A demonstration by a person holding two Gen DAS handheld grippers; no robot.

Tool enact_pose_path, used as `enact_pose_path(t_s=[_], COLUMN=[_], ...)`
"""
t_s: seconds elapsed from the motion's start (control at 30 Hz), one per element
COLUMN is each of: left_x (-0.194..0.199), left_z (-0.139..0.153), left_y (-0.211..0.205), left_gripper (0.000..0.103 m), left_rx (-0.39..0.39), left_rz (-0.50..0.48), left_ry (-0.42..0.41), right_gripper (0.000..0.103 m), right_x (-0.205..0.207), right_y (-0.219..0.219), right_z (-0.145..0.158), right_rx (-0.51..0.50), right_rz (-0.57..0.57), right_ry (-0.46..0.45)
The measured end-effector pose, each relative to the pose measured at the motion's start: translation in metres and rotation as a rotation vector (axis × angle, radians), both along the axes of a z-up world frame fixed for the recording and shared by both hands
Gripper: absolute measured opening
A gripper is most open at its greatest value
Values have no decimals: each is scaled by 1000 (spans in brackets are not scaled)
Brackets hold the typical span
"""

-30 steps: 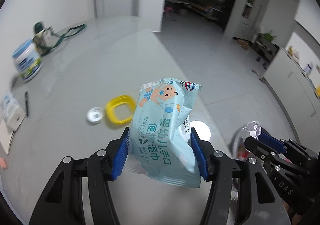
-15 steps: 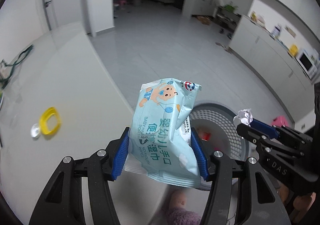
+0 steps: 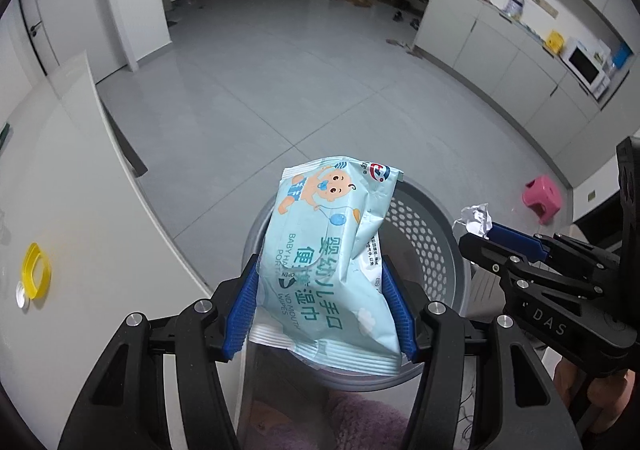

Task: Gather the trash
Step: 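Carry the wipes pack and crumpled paper over the wastebasket and open both tools, then move both tools back over the table toward the yellow lid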

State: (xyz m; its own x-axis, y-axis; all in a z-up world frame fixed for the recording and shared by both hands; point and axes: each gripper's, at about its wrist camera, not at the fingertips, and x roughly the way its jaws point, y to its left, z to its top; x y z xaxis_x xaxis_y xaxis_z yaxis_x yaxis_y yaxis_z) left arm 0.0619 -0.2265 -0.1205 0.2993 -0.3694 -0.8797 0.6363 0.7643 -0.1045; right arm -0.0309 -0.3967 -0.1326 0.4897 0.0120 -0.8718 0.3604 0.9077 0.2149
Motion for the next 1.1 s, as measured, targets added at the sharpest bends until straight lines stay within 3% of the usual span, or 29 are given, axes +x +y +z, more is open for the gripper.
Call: enact_pose_path(t_s=[0.53, 0.63, 0.7, 1.1], left_x=[-1, -4, -5, -13], left_z=[-5, -4, -4, 2], left_y=[-18, -16, -14, -2], left_gripper=[57, 57, 60, 65], left_rx=[67, 70, 73, 67], left_rz=[-13, -7, 1, 24], left_ry=[19, 15, 15, -8], right_gripper=[34, 40, 55, 56], right_x=[-3, -4, -4, -12], right_y=[-10, -11, -11, -11], right_z=[-24, -24, -23, -16], right_rx=[58, 58, 53, 50], right_rz=[9, 9, 6, -2], right_ry=[22, 22, 16, -6])
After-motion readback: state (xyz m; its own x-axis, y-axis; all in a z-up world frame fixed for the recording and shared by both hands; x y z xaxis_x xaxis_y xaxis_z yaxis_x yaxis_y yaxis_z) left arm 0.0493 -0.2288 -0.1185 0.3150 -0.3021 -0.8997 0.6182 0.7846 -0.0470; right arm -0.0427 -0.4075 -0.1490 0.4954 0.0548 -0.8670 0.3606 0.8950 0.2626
